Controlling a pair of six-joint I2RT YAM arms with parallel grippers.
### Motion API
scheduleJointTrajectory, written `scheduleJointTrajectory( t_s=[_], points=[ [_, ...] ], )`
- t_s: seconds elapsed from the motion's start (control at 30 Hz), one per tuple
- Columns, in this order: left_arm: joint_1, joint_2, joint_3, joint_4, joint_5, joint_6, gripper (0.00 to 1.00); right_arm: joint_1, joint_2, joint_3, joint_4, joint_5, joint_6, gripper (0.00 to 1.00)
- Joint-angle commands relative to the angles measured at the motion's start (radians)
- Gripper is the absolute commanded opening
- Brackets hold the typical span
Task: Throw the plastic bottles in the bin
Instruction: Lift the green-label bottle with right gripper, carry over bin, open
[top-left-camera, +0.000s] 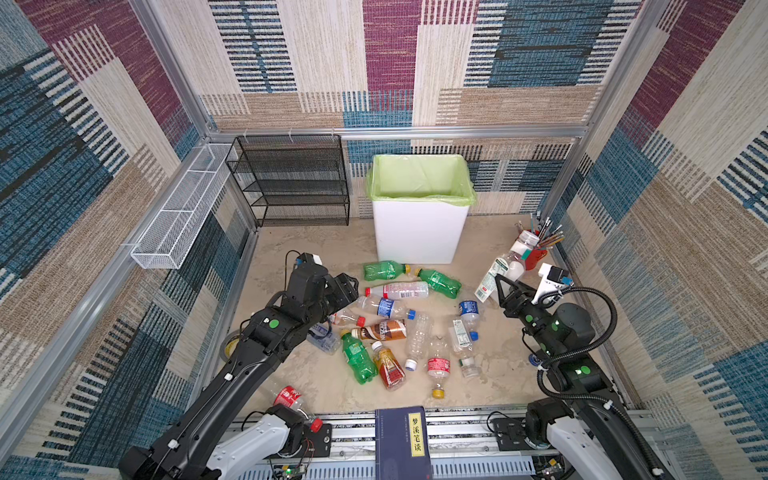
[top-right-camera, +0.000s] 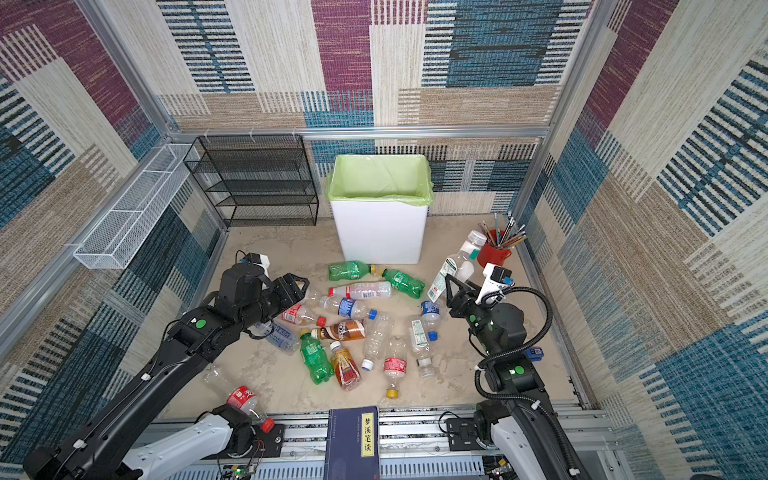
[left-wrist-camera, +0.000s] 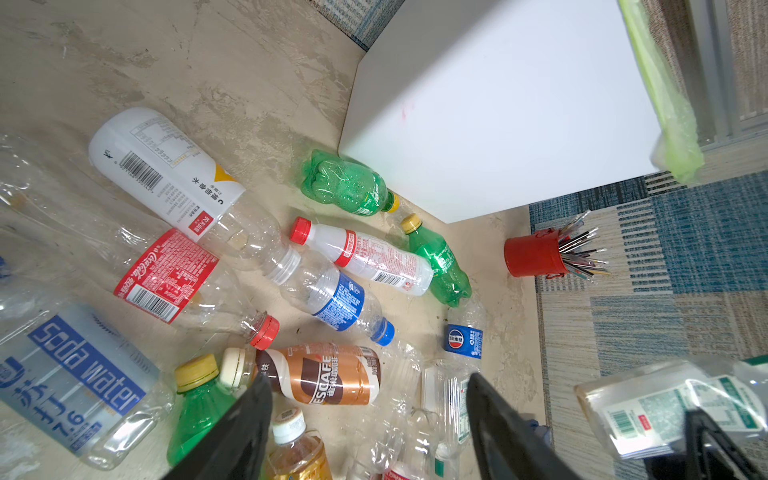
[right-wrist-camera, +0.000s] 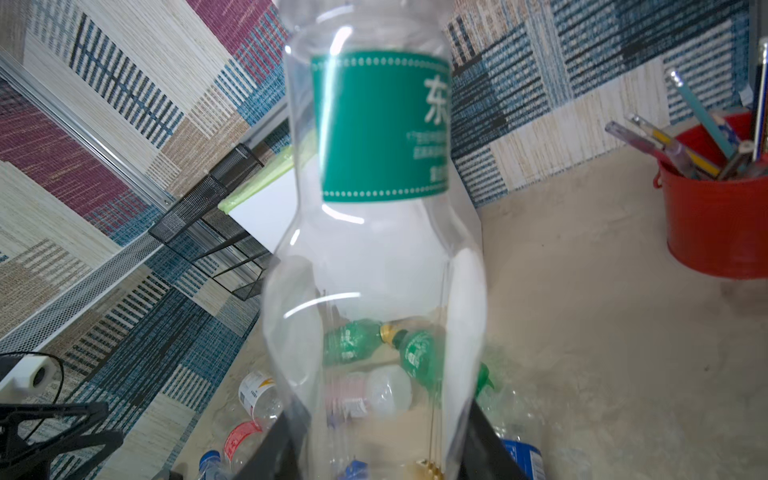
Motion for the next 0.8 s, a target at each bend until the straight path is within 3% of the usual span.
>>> scheduleJointTrajectory(
  t_s=[0.0, 0.13, 0.27, 0.37, 0.47, 0.57, 0.77],
  points=[
    [0.001, -0.001, 0.013, 0.014, -0.008, 0.028, 0.75, 0.002, 0.137, 0.143, 0.251, 0.006, -0.054, 0.28],
    [0.001, 0.010, 0.025, 0.024, -0.018, 0.031, 0.74, 0.002, 0.504, 0.630, 0.254, -0.066, -0.086, 0.35],
    [0.001, 0.027, 0.043, 0.042, -0.024, 0.032, 0.74, 0.003, 0.931, 1.434, -0.151, -0.090, -0.084, 0.73],
    [0.001, 0.037, 0.057, 0.047, -0.033, 0.030, 0.74, 0.002, 1.108, 1.862, -0.362, -0.087, -0.063, 0.99],
    [0.002, 0.032, 0.058, 0.061, -0.043, 0.027, 0.74, -0.002, 1.211, 2.159, -0.530, -0.083, -0.062, 0.99],
    [0.003, 0.020, 0.064, 0.057, -0.058, 0.028, 0.74, -0.009, 1.169, 2.149, -0.564, -0.076, -0.075, 0.99],
    [0.013, 0.003, 0.062, 0.020, -0.066, 0.038, 0.75, -0.016, 0.832, 1.544, -0.497, -0.036, -0.119, 0.98]
  ],
)
